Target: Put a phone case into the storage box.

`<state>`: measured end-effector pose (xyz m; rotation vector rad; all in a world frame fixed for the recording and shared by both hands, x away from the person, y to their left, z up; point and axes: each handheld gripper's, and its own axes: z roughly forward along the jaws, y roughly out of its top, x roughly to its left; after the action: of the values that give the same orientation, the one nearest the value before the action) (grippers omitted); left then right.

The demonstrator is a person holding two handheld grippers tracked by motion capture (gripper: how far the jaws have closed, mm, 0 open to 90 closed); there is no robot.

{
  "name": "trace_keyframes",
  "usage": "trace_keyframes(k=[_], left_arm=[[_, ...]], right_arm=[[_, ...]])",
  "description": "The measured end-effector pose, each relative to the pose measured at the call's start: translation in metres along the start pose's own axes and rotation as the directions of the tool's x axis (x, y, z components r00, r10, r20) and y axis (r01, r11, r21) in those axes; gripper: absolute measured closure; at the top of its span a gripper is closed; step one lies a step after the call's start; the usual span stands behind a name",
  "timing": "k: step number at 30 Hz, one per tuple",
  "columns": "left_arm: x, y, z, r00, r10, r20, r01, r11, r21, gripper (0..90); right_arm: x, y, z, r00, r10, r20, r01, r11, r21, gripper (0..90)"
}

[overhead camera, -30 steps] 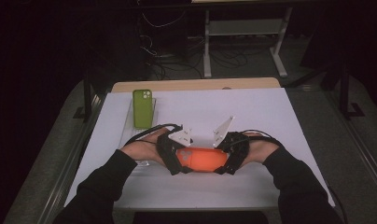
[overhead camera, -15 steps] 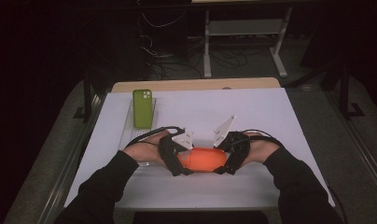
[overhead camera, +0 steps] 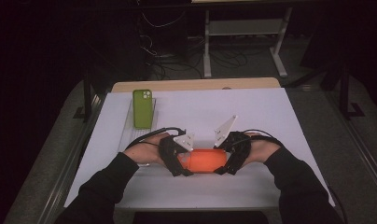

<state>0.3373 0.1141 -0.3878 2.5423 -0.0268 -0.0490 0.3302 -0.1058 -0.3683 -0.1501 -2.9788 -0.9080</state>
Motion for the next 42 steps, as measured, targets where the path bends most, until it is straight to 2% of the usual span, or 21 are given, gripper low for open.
trace_keyframes(k=[4,6,9,13,17,19,20,23,24,27,28,29,30,31,33,34,35,37,38,41,42], left_arm=[[-0.003,-0.003,0.001,0.9995,-0.032,0.003,0.032,0.9993,-0.018,16.1],[-0.003,-0.004,0.002,0.9993,-0.037,-0.010,0.037,0.9993,-0.003,16.1],[-0.005,-0.006,0.004,0.9961,-0.080,-0.037,0.080,0.9968,-0.002,16.1],[-0.008,-0.007,0.006,0.9808,-0.160,-0.111,0.158,0.9871,-0.023,16.0],[-0.009,-0.008,0.008,0.9574,-0.237,-0.166,0.232,0.9716,-0.047,16.0],[-0.009,-0.009,0.008,0.9387,-0.292,-0.183,0.286,0.9564,-0.058,15.9],[-0.008,-0.009,0.007,0.9282,-0.315,-0.199,0.306,0.9492,-0.071,15.9],[-0.006,-0.011,0.004,0.9071,-0.349,-0.235,0.345,0.9366,-0.060,15.9],[-0.006,-0.012,0.004,0.8952,-0.376,-0.239,0.369,0.9264,-0.075,15.9],[-0.005,-0.015,0.001,0.8729,-0.415,-0.256,0.408,0.9091,-0.085,15.9],[-0.004,-0.016,-0.001,0.8712,-0.415,-0.262,0.411,0.9087,-0.073,15.9],[-0.004,-0.016,-0.002,0.8633,-0.426,-0.271,0.422,0.9035,-0.073,15.9],[-0.003,-0.017,-0.002,0.8617,-0.427,-0.274,0.423,0.9029,-0.075,15.9],[-0.002,-0.018,-0.003,0.8662,-0.416,-0.277,0.417,0.9071,-0.057,15.9],[-0.003,-0.019,-0.004,0.8575,-0.426,-0.288,0.428,0.9017,-0.061,15.8],[-0.002,-0.019,-0.004,0.8580,-0.426,-0.288,0.427,0.9022,-0.060,15.8],[-0.003,-0.020,-0.005,0.8518,-0.438,-0.288,0.438,0.8964,-0.066,15.8],[-0.002,-0.021,-0.006,0.8508,-0.436,-0.293,0.439,0.8964,-0.060,15.8],[-0.003,-0.021,-0.006,0.8442,-0.450,-0.292,0.452,0.8898,-0.064,15.8],[-0.002,-0.022,-0.007,0.8407,-0.453,-0.297,0.456,0.8879,-0.063,15.8],[-0.002,-0.022,-0.007,0.8408,-0.452,-0.298,0.455,0.8882,-0.063,15.8]], right_arm=[[0.000,-0.002,-0.001,0.9999,0.010,0.002,-0.010,1.000,-0.015,12.1],[-0.002,-0.003,-0.003,0.9998,0.017,0.007,-0.016,0.999,-0.042,7.0],[-0.007,-0.006,-0.009,0.9983,0.048,0.033,-0.045,0.996,-0.082,1.3],[-0.014,-0.014,-0.020,0.9888,0.114,0.096,-0.100,0.985,-0.143,0.8],[-0.017,-0.027,-0.027,0.9655,0.219,0.141,-0.189,0.962,-0.198,0.8],[-0.016,-0.031,-0.027,0.9518,0.254,0.173,-0.215,0.953,-0.215,0.6],[-0.013,-0.033,-0.027,0.9336,0.310,0.180,-0.266,0.936,-0.232,0.5],[-0.009,-0.038,-0.025,0.8998,0.393,0.190,-0.332,0.899,-0.286,0.3],[-0.009,-0.041,-0.023,0.8909,0.403,0.209,-0.332,0.892,-0.307,0.3],[-0.004,-0.049,-0.018,0.8629,0.448,0.233,-0.363,0.871,-0.331,0.0],[-0.003,-0.051,-0.016,0.8529,0.466,0.236,-0.377,0.862,-0.339,0.0],[-0.001,-0.054,-0.014,0.8411,0.487,0.236,-0.392,0.849,-0.356,0.0],[0.001,-0.056,-0.012,0.8356,0.500,0.227,-0.404,0.840,-0.363,0.0],[0.002,-0.058,-0.010,0.8341,0.500,0.233,-0.400,0.839,-0.369,0.0],[0.006,-0.061,-0.005,0.8194,0.522,0.238,-0.412,0.824,-0.388,0.0],[0.008,-0.063,-0.003,0.8164,0.526,0.239,-0.412,0.820,-0.397,0.0],[0.009,-0.064,0.000,0.8149,0.526,0.244,-0.411,0.821,-0.395,0.0],[0.011,-0.066,0.005,0.8006,0.540,0.260,-0.417,0.814,-0.405,0.0],[0.013,-0.066,0.008,0.7943,0.551,0.256,-0.428,0.806,-0.408,0.0],[0.014,-0.067,0.014,0.7946,0.551,0.255,-0.424,0.804,-0.416,0.0],[0.014,-0.065,0.016,0.7882,0.561,0.252,-0.434,0.797,-0.420,0.0]])
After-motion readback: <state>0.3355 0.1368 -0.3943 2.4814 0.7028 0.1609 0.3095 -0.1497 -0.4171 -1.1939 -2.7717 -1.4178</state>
